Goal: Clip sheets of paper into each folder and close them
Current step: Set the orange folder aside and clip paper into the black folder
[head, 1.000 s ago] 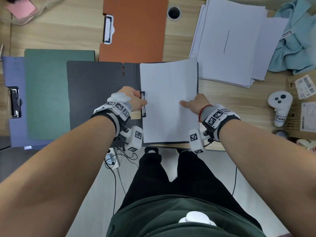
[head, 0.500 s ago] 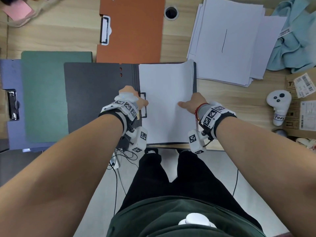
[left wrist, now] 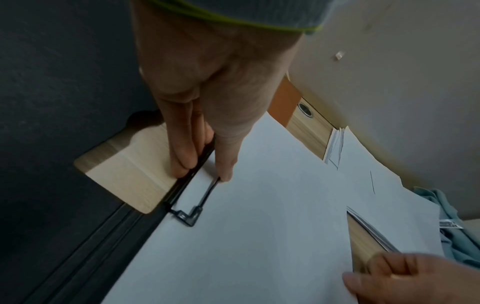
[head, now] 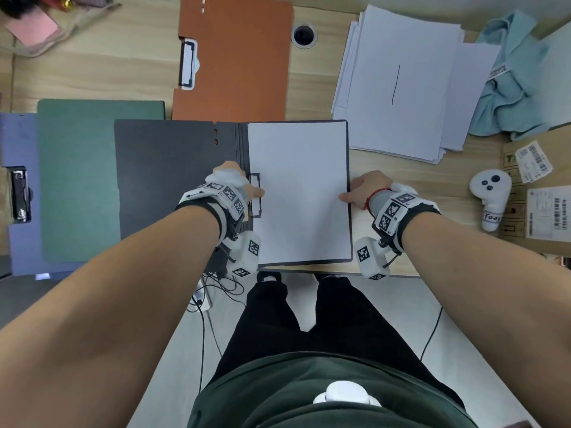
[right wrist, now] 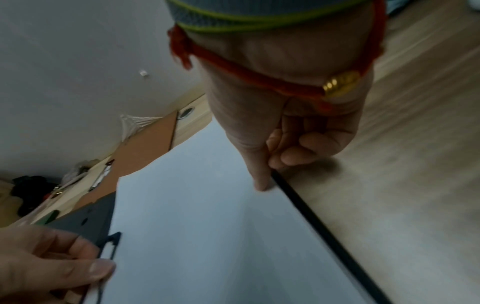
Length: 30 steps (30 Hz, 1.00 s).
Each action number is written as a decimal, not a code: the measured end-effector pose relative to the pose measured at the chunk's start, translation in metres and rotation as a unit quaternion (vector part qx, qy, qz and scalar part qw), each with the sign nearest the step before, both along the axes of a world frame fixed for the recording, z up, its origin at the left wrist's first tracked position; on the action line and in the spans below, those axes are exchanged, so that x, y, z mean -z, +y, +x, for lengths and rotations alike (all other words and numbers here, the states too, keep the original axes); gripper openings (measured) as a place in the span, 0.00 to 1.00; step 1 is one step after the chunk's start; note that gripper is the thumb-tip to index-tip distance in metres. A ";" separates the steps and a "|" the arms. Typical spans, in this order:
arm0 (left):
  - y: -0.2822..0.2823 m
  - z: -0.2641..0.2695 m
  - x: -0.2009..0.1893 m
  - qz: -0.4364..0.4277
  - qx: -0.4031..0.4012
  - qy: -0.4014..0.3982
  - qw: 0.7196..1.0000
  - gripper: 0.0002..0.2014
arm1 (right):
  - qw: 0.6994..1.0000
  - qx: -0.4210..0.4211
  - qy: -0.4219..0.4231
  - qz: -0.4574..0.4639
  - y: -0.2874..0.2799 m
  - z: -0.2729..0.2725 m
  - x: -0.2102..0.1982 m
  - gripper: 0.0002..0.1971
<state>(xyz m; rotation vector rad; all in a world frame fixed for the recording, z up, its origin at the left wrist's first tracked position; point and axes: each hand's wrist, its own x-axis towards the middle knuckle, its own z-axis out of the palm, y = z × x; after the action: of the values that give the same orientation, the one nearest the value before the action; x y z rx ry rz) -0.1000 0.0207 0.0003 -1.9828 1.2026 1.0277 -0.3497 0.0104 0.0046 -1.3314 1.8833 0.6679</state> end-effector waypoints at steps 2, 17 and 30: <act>0.003 0.007 -0.004 0.002 0.002 0.010 1.000 0.25 | 0.999 0.012 -0.036 -0.030 -0.008 0.017 -0.008 0.16; 0.059 0.134 -0.024 -0.190 -0.240 -0.123 0.944 0.44 | 0.971 -0.207 -0.119 -0.017 0.008 0.167 -0.015 0.22; -0.003 0.132 -0.118 -0.341 -0.234 -0.023 0.910 0.31 | 0.971 -0.152 -0.187 -0.006 0.000 0.155 -0.035 0.35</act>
<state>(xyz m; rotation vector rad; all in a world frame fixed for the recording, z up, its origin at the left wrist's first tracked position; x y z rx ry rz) 0.0316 0.0173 0.1179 -2.9318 1.1871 0.8200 -0.1946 0.0100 0.0391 -1.6431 1.3998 0.5087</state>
